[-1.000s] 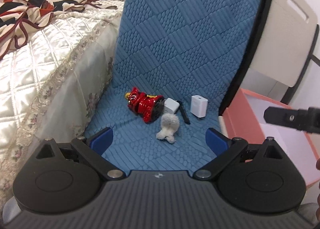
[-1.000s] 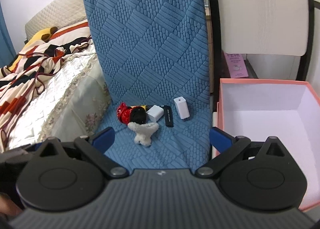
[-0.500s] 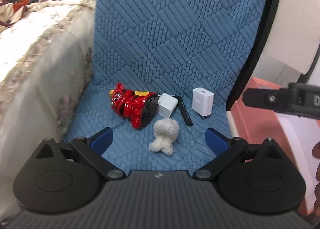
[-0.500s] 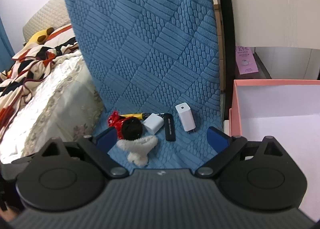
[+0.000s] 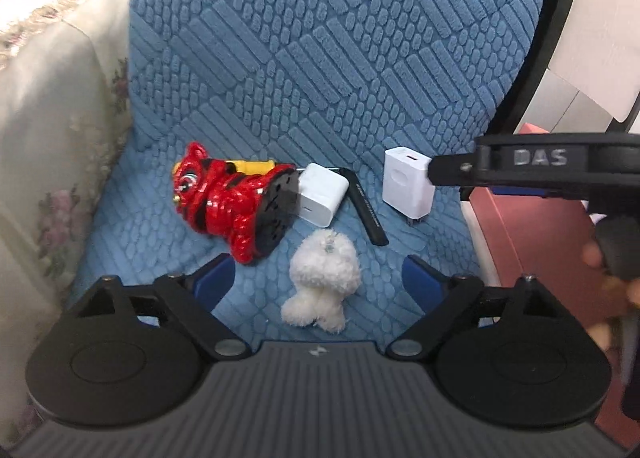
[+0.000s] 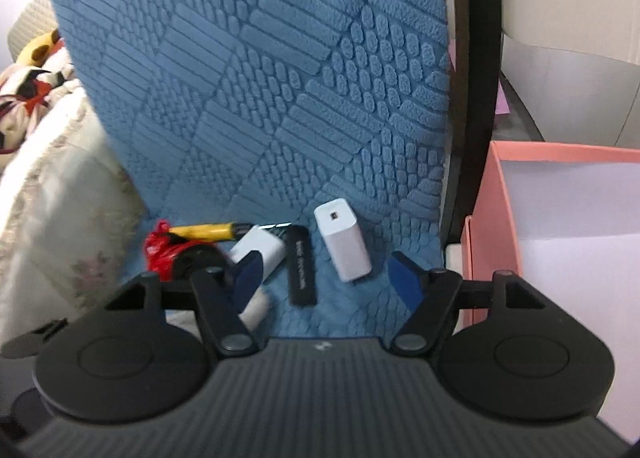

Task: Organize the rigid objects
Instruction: 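Grasp the white fluffy toy with the left tool while the right tool grasps the white charger, then carry the fluffy toy and charger in both tools over the pink box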

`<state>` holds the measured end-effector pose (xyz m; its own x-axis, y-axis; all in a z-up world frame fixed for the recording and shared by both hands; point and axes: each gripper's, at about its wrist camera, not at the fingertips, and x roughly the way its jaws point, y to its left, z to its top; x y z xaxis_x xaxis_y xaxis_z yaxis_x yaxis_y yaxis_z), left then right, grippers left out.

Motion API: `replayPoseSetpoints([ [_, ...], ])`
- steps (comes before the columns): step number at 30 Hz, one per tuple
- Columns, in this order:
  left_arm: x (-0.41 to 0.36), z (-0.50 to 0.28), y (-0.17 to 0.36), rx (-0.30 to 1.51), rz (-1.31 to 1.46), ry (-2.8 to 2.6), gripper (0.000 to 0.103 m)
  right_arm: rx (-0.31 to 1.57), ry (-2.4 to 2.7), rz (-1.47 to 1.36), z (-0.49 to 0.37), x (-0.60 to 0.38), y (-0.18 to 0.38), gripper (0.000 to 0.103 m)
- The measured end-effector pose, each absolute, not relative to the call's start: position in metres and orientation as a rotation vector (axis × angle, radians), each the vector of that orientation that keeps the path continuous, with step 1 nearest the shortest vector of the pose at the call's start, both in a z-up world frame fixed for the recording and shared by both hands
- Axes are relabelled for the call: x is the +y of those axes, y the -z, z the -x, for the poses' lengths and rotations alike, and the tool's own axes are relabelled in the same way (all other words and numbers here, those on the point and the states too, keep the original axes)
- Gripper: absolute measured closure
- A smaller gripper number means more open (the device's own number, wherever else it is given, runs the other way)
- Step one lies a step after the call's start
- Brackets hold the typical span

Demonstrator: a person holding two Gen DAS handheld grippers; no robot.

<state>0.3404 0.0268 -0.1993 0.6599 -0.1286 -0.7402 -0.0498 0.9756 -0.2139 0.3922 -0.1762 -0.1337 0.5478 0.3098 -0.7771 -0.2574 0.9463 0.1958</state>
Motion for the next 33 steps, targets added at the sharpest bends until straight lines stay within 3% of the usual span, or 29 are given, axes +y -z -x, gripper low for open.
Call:
replayPoseSetpoints([
  [9, 0.025, -0.362, 0.220, 0.904, 0.204, 0.051, 0.033, 0.944, -0.355, -0.051, -0.420, -0.163, 0.160, 0.032],
  [12, 0.023, -0.367, 0.227, 0.911, 0.203, 0.058, 0.039, 0.954, -0.360, -0.024, -0.427, -0.154, 0.170, 0.043],
  [18, 0.018, -0.373, 0.233, 0.917, 0.192, 0.054, 0.053, 0.971, -0.336, 0.009, -0.439, -0.148, 0.185, 0.052],
  [23, 0.016, -0.375, 0.233, 0.922, 0.179, 0.058, 0.056, 0.983, -0.308, 0.010, -0.447, -0.147, 0.195, 0.066],
  [33, 0.022, -0.369, 0.222, 0.888, 0.216, 0.025, 0.060, 1.005, -0.291, -0.027, -0.438, -0.165, 0.183, 0.071],
])
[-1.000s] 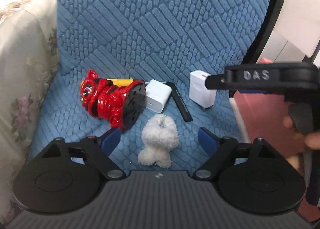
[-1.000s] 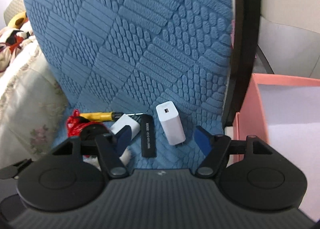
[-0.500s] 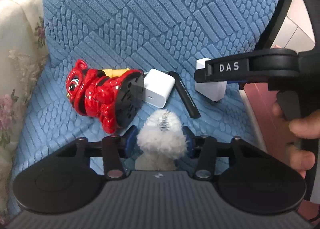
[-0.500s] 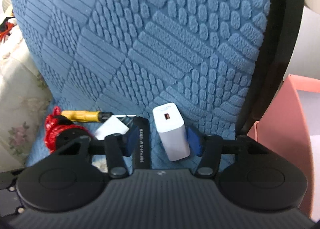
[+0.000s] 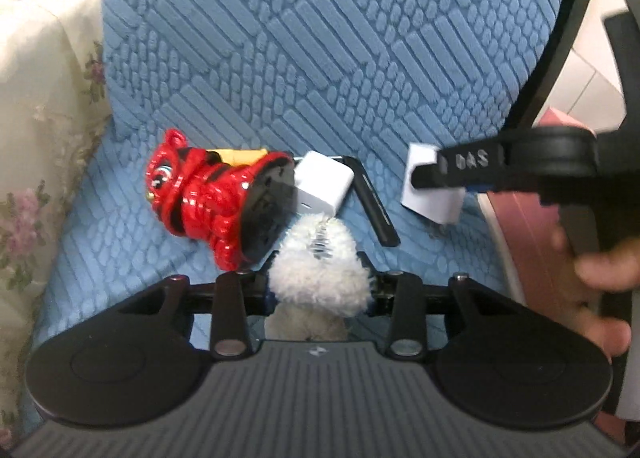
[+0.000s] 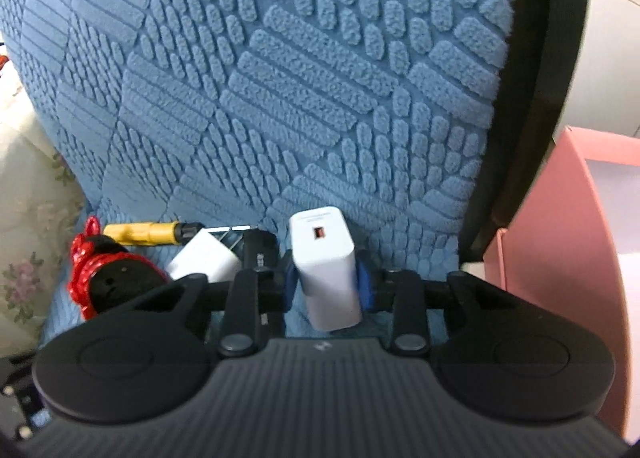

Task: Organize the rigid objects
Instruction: 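Carry the fluffy toy and charger in both tools over the pink box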

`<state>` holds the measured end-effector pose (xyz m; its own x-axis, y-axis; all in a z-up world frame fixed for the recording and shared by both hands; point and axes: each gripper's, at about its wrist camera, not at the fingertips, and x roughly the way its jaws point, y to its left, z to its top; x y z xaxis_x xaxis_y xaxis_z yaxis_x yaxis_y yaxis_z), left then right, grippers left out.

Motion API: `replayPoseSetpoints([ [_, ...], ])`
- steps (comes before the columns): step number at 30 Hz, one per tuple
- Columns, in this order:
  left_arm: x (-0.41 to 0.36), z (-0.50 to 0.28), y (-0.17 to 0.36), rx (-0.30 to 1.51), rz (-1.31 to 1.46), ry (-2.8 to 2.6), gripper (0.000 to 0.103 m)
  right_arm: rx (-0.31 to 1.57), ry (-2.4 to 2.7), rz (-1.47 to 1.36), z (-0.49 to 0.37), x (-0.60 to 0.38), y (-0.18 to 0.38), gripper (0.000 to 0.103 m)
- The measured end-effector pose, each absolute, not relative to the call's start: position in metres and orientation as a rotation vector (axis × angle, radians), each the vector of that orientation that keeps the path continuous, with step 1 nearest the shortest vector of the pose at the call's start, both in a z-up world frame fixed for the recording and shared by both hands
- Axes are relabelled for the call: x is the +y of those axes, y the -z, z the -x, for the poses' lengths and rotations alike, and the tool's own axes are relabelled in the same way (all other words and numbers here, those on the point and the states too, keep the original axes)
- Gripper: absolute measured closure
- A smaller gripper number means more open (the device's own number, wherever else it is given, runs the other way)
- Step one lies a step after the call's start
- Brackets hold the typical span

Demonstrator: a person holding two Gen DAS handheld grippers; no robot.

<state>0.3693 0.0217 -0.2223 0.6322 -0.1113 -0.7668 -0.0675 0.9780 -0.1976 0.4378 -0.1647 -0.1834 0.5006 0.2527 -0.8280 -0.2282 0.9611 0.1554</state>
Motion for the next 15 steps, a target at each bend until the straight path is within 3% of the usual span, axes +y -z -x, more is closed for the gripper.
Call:
replayPoseSetpoints([
  [15, 0.023, -0.314, 0.179, 0.853, 0.307, -0.010, 0.060, 0.996, -0.293, -0.071, -0.358, -0.181, 0.130, 0.071],
])
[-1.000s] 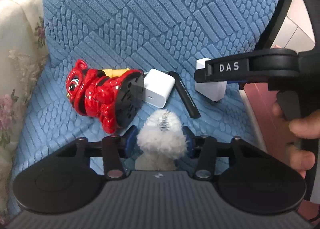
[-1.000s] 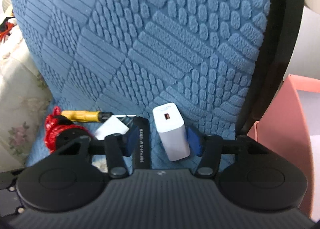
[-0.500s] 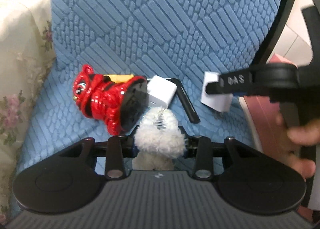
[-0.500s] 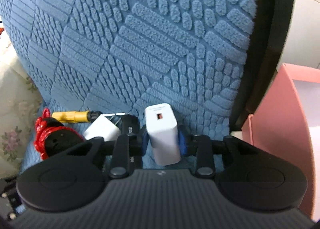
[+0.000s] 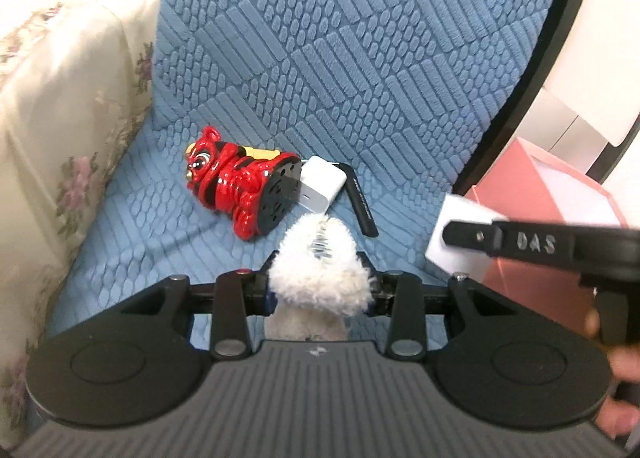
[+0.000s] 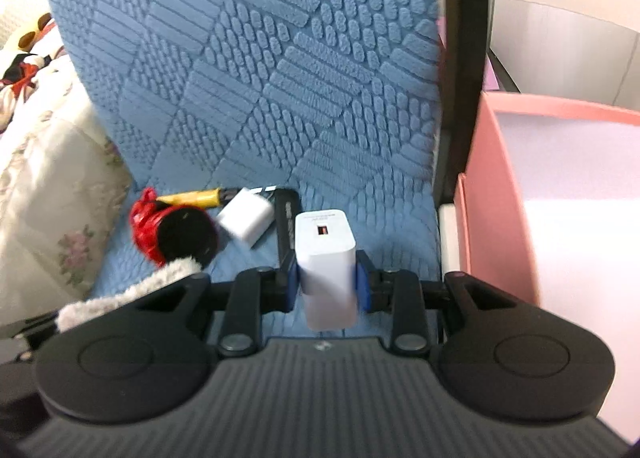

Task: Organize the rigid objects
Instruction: 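Carry the fluffy toy and charger in both tools over the pink box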

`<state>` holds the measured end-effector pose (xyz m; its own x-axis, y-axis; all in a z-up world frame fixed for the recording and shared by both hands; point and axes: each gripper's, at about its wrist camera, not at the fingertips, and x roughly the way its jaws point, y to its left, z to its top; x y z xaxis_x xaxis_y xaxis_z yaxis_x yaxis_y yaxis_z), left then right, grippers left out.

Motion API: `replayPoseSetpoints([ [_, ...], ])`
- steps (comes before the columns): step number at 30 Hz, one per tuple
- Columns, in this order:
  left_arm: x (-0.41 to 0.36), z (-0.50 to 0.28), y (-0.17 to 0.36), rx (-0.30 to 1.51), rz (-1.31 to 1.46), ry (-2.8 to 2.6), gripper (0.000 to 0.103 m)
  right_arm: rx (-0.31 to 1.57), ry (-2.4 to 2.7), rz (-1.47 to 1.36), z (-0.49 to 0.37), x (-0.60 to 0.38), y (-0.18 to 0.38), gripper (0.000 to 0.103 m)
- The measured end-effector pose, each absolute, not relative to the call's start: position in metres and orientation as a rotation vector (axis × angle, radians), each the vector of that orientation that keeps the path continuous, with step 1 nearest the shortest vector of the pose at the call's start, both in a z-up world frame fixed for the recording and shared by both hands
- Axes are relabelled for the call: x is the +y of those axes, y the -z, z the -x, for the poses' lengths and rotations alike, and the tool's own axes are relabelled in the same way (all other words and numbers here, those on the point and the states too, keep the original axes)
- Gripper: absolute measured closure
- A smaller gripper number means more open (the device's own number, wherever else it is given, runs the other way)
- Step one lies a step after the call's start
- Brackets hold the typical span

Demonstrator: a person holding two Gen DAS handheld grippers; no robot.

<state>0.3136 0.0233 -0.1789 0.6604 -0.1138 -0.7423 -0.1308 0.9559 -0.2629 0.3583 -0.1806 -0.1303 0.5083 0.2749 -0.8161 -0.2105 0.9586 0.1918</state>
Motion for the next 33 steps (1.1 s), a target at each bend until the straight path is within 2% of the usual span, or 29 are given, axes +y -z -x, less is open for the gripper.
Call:
replayPoseSetpoints([
  [20, 0.002, -0.237, 0.134, 0.791, 0.322, 0.007, 0.060, 0.965, -0.292, -0.103, -0.253, -0.209, 0.072, 0.071],
  [33, -0.013, -0.216, 0.095, 0.764, 0.371, 0.010, 0.060, 0.950, -0.301, -0.091, -0.222, -0.226, 0.036, 0.071],
])
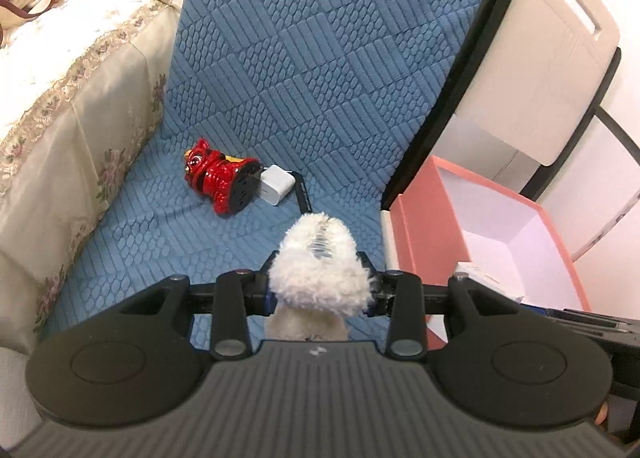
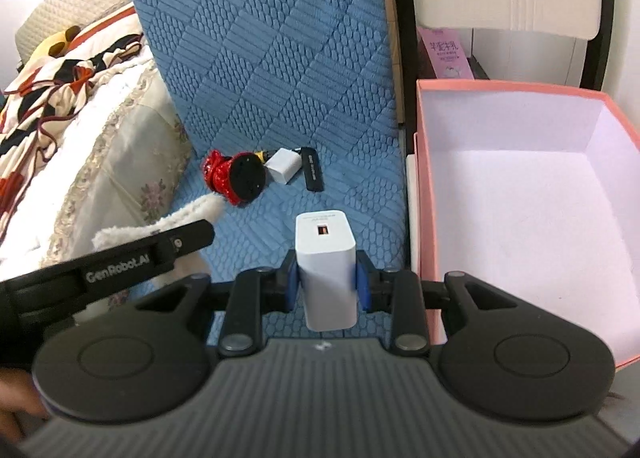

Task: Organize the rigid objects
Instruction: 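Carry the fluffy toy and charger in both tools over the pink box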

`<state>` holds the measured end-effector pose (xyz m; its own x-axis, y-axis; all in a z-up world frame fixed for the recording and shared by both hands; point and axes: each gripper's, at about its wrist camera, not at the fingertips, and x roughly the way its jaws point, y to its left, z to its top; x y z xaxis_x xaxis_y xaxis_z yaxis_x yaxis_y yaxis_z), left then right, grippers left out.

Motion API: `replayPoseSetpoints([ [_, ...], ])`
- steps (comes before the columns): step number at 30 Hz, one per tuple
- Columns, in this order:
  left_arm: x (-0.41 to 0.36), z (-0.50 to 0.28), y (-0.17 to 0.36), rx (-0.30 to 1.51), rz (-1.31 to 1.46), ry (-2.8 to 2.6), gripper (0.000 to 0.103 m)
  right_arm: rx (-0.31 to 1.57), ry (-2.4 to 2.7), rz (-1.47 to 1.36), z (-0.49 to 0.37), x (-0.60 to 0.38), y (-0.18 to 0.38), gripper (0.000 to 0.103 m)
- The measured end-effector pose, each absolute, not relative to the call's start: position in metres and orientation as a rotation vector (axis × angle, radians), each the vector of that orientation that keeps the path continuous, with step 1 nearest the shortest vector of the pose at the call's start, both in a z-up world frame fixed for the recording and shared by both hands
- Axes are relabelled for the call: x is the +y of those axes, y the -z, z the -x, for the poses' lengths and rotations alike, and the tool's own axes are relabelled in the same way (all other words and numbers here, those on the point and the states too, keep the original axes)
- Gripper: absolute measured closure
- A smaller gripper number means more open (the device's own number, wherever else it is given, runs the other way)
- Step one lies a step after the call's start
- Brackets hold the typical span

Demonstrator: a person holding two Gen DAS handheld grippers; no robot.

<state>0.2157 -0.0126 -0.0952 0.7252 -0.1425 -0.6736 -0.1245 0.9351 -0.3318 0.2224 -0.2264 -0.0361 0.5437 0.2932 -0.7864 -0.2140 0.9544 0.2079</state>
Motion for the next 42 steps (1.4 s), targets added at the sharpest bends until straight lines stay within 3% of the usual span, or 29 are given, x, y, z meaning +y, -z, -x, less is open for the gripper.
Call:
replayPoseSetpoints([
  [31, -0.132, -0.240, -0.027, 0.659, 0.325, 0.120, 0.060, 0.773, -0.262, -0.161, -0.235, -0.330, -0.082, 0.072],
  [42, -0.195, -0.259, -0.033, 0.654, 0.294, 0.194, 0.060, 0.733, -0.176, -0.195, -0.237, -0.400, -0.089, 0.072],
])
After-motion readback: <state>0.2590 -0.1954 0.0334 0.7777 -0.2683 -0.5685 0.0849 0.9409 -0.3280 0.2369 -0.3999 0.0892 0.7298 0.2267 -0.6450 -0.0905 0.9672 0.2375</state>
